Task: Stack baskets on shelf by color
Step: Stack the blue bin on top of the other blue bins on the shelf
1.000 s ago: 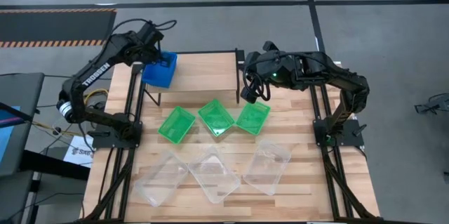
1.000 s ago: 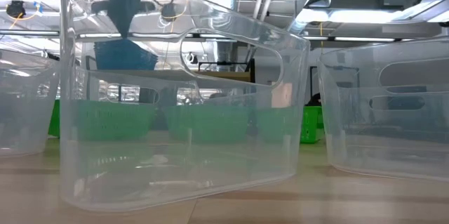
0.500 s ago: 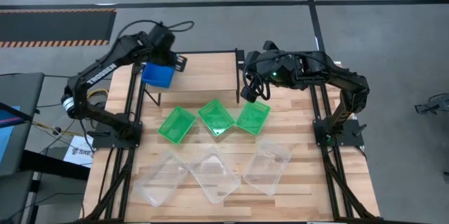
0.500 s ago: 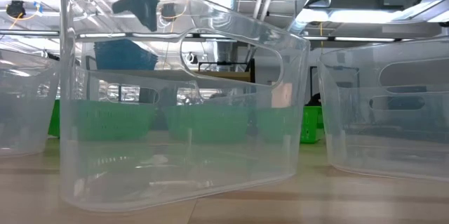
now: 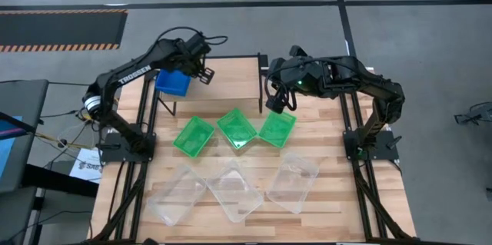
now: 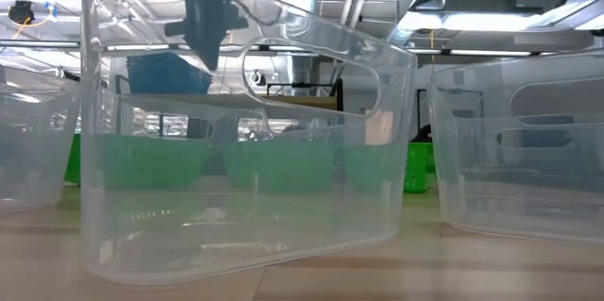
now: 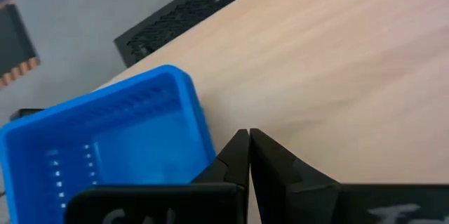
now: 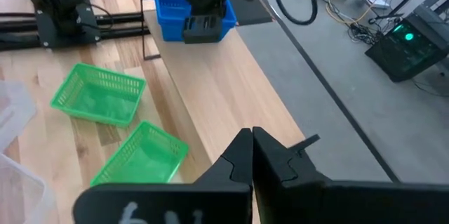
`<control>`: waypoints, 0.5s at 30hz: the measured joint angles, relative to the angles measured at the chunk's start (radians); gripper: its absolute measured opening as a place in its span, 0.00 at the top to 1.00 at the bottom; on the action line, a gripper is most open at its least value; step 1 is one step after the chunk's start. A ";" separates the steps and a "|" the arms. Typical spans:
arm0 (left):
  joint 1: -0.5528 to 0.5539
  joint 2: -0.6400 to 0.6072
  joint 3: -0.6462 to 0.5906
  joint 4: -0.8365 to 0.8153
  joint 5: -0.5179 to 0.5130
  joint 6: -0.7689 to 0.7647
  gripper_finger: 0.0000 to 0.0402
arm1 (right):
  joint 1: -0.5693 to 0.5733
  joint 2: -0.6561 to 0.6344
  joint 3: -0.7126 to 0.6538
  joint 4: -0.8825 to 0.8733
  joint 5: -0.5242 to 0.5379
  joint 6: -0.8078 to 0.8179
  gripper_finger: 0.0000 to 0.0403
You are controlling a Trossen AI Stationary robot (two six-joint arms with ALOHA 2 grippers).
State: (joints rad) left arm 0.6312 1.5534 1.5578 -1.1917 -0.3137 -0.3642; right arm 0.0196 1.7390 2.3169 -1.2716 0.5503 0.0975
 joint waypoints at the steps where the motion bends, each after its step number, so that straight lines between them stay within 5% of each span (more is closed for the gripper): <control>1: 0.000 0.006 0.000 -0.003 -0.008 0.005 1.00 | 0.000 0.000 0.000 -0.006 0.000 0.000 0.96; 15: 0.035 0.012 0.000 0.009 -0.113 0.046 1.00 | 0.000 0.000 0.000 -0.008 0.000 0.010 0.96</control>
State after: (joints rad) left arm 0.6658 1.5650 1.5578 -1.1828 -0.4267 -0.3184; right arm 0.0196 1.7390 2.3173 -1.2797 0.5506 0.1070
